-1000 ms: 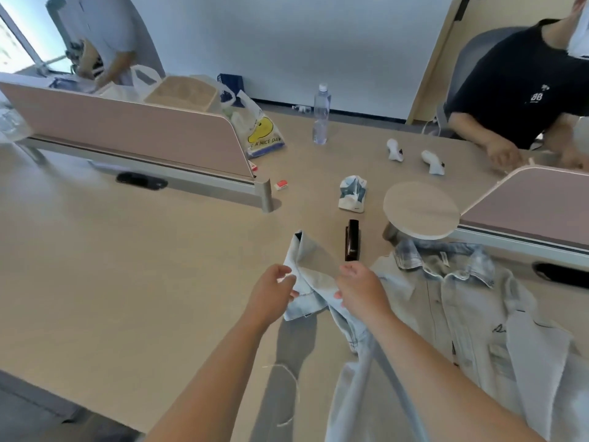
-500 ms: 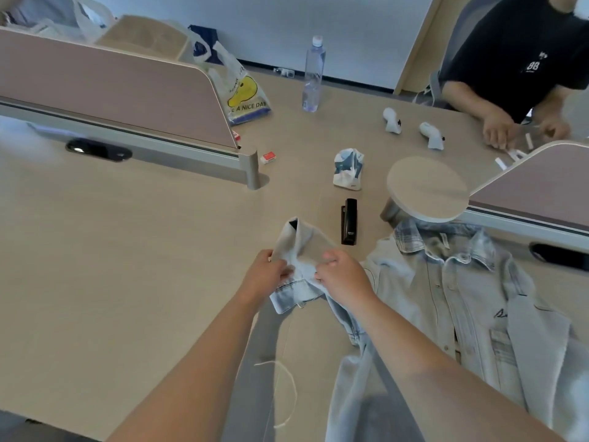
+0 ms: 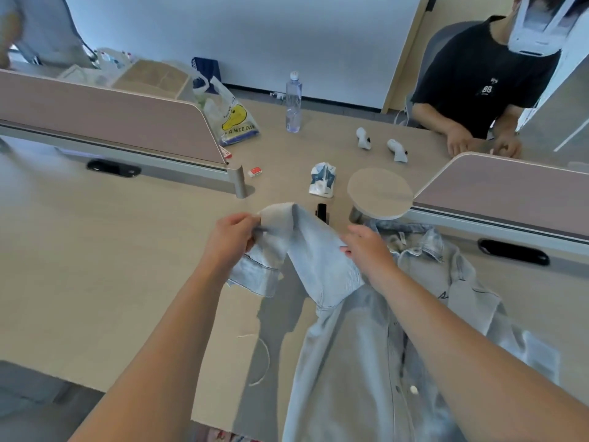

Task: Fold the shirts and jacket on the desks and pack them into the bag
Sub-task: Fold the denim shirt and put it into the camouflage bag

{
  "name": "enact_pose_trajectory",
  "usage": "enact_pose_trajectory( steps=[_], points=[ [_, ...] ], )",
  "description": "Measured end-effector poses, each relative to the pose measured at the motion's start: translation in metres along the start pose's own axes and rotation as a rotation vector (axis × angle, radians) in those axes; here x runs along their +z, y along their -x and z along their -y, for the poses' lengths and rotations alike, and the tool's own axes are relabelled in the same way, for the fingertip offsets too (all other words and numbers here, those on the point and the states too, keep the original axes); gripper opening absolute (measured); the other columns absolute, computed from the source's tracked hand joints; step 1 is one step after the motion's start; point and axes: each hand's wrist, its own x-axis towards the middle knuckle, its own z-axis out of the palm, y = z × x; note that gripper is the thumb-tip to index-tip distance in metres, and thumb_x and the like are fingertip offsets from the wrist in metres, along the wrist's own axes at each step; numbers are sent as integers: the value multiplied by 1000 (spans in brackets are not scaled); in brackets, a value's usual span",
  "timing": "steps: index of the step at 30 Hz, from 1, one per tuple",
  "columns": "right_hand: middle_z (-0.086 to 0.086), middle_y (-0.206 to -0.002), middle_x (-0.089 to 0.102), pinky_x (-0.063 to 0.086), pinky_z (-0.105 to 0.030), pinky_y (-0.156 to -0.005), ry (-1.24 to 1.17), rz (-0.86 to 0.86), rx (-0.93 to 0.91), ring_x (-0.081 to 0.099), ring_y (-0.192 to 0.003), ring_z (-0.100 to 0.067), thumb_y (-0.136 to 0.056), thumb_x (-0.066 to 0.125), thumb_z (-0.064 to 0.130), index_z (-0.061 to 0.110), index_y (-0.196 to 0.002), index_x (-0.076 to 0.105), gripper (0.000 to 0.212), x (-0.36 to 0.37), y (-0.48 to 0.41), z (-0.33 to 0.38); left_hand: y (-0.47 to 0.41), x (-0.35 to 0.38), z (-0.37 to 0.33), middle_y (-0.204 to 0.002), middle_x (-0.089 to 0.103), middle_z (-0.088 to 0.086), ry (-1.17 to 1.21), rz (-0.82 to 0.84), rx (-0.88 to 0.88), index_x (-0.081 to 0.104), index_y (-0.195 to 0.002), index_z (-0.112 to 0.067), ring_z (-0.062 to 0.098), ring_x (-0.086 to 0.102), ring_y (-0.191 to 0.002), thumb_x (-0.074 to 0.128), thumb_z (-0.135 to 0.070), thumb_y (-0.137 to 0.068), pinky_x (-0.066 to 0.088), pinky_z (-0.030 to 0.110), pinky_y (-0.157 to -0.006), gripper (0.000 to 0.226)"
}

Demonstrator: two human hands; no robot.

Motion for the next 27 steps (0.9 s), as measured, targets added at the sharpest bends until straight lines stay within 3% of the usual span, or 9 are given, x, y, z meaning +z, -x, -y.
enact_pose_trajectory(
  steps=[3, 7, 10, 13, 16, 19, 22, 27],
  points=[
    [-6, -97, 61, 43, -56, -109, -91, 54, 21, 63, -98, -31, -86, 59, 35, 5, -112, 61, 40, -27, 12, -16, 40, 16, -27, -58, 39, -1, -61, 60, 31, 64, -79, 4, 12, 34, -52, 64, -20, -91, 27, 26, -51, 27],
    [-7, -106, 58, 47, -47, -107, -212, 153, -11, 58, -104, -24, -94, 61, 30, 21, -99, 64, 11, -65, 41, -35, 114, 49, -51, -50, 40, -8, -141, 76, 34, 73, -80, -8, 11, 32, -48, 65, -16, -92, 26, 23, -47, 16],
    [-8, -106, 56, 46, -45, -106, -236, 209, -16, 55, -98, -22, -94, 61, 31, 20, -92, 62, 11, -92, 61, -63, 173, 78, -48, -46, 37, -8, -210, 90, -19, 69, -72, -12, 12, 29, -46, 65, -13, -92, 24, 22, -45, 21],
    [-5, -124, 54, 46, -42, -108, -288, 282, -4, 53, -111, -19, -97, 58, 34, 20, -108, 67, 19, -109, 76, -97, 220, 106, -27, -46, 34, -3, -308, 91, -97, 70, -74, -12, 14, 28, -44, 67, -16, -91, 23, 23, -44, 18],
    [2, -128, 58, 49, -39, -100, -369, 327, 92, 54, -116, -18, -94, 60, 46, 22, -131, 61, 44, -114, 89, -131, 251, 132, -1, -44, 36, -3, -419, 107, -165, 74, -79, -12, 14, 29, -40, 68, -21, -91, 23, 23, -45, 17],
    [1, -123, 63, 51, -49, -98, -361, 449, 200, 58, -116, -26, -85, 66, 53, 30, -127, 63, 48, -111, 105, -162, 270, 151, 28, -43, 40, -4, -528, 137, -216, 76, -76, -18, 15, 30, -41, 68, -28, -89, 25, 24, -45, 18],
    [-3, -124, 63, 57, -48, -90, -405, 485, 292, 61, -114, -30, -90, 68, 46, 25, -123, 62, 39, -102, 122, -190, 285, 162, 59, -49, 46, -5, -617, 184, -245, 78, -79, -24, 15, 32, -45, 69, -30, -88, 27, 23, -45, 14],
    [-4, -106, 70, 56, -45, -93, -402, 429, 306, 66, -100, -24, -98, 61, 28, 16, -119, 64, 24, -87, 133, -219, 297, 171, 101, -79, 73, 7, -719, 241, -294, 71, -70, -35, 18, 51, -62, 73, -35, -83, 40, 27, -59, 14]
  ],
)
